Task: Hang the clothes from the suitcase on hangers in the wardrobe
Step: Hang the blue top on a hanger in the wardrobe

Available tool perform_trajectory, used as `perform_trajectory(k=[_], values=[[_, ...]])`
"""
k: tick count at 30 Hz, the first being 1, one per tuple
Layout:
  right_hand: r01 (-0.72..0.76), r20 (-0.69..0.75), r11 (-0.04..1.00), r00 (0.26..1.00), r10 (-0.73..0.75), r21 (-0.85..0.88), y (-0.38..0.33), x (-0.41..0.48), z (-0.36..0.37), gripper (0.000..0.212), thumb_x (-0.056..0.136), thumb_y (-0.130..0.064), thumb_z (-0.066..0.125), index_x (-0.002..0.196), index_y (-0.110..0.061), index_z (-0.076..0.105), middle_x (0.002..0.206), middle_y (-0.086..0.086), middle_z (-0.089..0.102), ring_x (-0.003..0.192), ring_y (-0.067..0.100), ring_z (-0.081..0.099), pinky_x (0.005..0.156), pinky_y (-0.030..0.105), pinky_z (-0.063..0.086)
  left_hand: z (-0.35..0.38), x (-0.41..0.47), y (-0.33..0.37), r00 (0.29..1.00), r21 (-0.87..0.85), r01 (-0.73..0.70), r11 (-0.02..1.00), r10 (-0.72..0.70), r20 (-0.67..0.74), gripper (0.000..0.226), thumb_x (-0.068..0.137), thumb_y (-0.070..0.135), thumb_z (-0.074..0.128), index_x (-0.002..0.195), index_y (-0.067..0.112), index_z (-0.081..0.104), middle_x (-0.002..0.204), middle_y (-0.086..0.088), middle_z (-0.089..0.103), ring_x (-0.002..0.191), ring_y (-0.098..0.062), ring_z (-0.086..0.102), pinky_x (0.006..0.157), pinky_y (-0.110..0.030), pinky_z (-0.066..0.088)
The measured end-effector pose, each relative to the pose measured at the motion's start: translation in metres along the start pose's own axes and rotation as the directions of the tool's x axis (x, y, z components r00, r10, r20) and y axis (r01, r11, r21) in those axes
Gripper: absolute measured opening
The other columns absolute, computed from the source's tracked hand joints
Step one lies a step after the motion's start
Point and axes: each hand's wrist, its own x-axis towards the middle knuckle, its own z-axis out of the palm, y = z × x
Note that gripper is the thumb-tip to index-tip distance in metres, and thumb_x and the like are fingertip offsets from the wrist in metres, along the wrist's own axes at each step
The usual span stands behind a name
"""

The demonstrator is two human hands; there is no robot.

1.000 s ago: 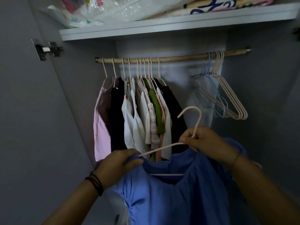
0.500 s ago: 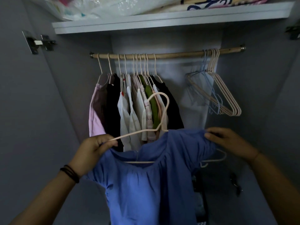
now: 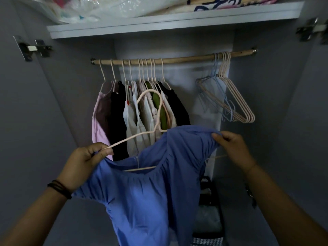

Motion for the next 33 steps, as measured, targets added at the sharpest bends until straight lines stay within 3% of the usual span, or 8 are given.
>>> perform_trajectory(k=[5,12,16,18,20,22,28,33], values=[[0.004,-0.221,1.000,0.975,0.000,0.018,0.011,0.007,-0.022,0.016,0.089,-0.001,0.057,0.103,-0.006,0.064,0.060,-0.023,0.065,0.058,-0.013,0.054,0.061,0.004,0.043,-0.016,-0.010,-0.007,0.996,0.003,0.057,0.998,-0.057,-0.064,0.027,0.087,0.007,0.060,0.080,0.032,0.068,0.073,0.018,0.069,0.069,0.010,0.057,0.072,-0.003,0.043],[0.002,-0.234,1.000,0.972,0.002,0.016,0.024,0.000,-0.049,0.012,0.089,0.002,0.055,0.092,-0.007,0.064,0.056,-0.030,0.062,0.056,-0.015,0.054,0.060,0.001,0.043,-0.022,-0.013,0.003,0.983,0.012,0.100,0.995,-0.097,-0.154,0.033,0.086,0.006,0.061,0.069,0.032,0.073,0.074,0.033,0.067,0.072,0.019,0.057,0.070,0.002,0.041],[-0.052,0.079,0.999,0.995,0.053,-0.008,0.028,-0.011,-0.058,0.012,0.070,-0.040,0.078,0.078,-0.031,0.074,0.075,-0.024,0.070,0.070,-0.011,0.061,0.069,0.004,0.047,-0.018,-0.012,0.009,0.971,-0.017,0.086,0.996,-0.088,-0.223,0.037,0.085,0.003,0.062,0.071,0.036,0.071,0.071,0.034,0.066,0.072,0.021,0.057,0.069,0.002,0.040],[-0.014,0.209,1.000,0.978,0.019,-0.025,0.019,-0.011,-0.065,0.040,0.057,-0.030,0.082,0.091,-0.047,0.071,0.094,-0.027,0.070,0.089,-0.012,0.061,0.079,0.006,0.047,-0.014,-0.013,0.012,0.979,-0.030,0.070,0.997,-0.075,-0.191,0.043,0.084,0.006,0.063,0.066,0.044,0.073,0.073,0.030,0.068,0.074,0.020,0.058,0.072,0.002,0.041],[0.053,0.241,0.998,0.969,-0.057,0.022,-0.003,-0.006,-0.063,0.050,0.068,-0.023,0.080,0.114,-0.036,0.064,0.112,-0.024,0.065,0.104,-0.014,0.056,0.085,0.005,0.043,-0.008,-0.012,0.017,0.987,-0.010,0.054,0.999,-0.054,-0.151,0.040,0.083,0.006,0.062,0.066,0.041,0.072,0.075,0.034,0.067,0.075,0.022,0.057,0.074,0.002,0.040],[0.077,0.312,0.997,0.948,-0.070,-0.012,-0.026,0.000,-0.045,0.034,0.090,-0.018,0.056,0.124,-0.019,0.056,0.120,-0.015,0.059,0.106,-0.015,0.053,0.087,0.001,0.039,-0.002,-0.011,0.021,0.991,0.004,0.030,1.000,-0.029,-0.129,0.037,0.084,0.002,0.062,0.070,0.036,0.070,0.077,0.036,0.066,0.076,0.021,0.057,0.075,0.002,0.039],[0.070,0.501,0.966,0.863,0.067,-0.250,-0.031,0.001,0.003,0.023,0.089,-0.041,0.050,0.084,-0.031,0.070,0.084,-0.013,0.068,0.083,-0.001,0.060,0.077,0.017,0.044,0.003,-0.008,0.020,0.991,0.000,0.028,1.000,-0.028,-0.134,0.023,0.086,0.001,0.060,0.079,0.021,0.070,0.081,0.035,0.067,0.080,0.019,0.059,0.077,0.001,0.040],[0.165,0.424,0.979,0.900,-0.101,-0.117,-0.029,-0.008,0.011,0.029,0.090,-0.014,0.059,0.067,-0.030,0.064,0.062,-0.024,0.061,0.065,-0.010,0.053,0.065,0.009,0.040,0.005,-0.009,0.025,0.993,0.002,0.041,0.999,-0.040,-0.110,0.026,0.085,0.005,0.061,0.078,0.029,0.069,0.079,0.035,0.066,0.077,0.018,0.059,0.077,0.001,0.040]])
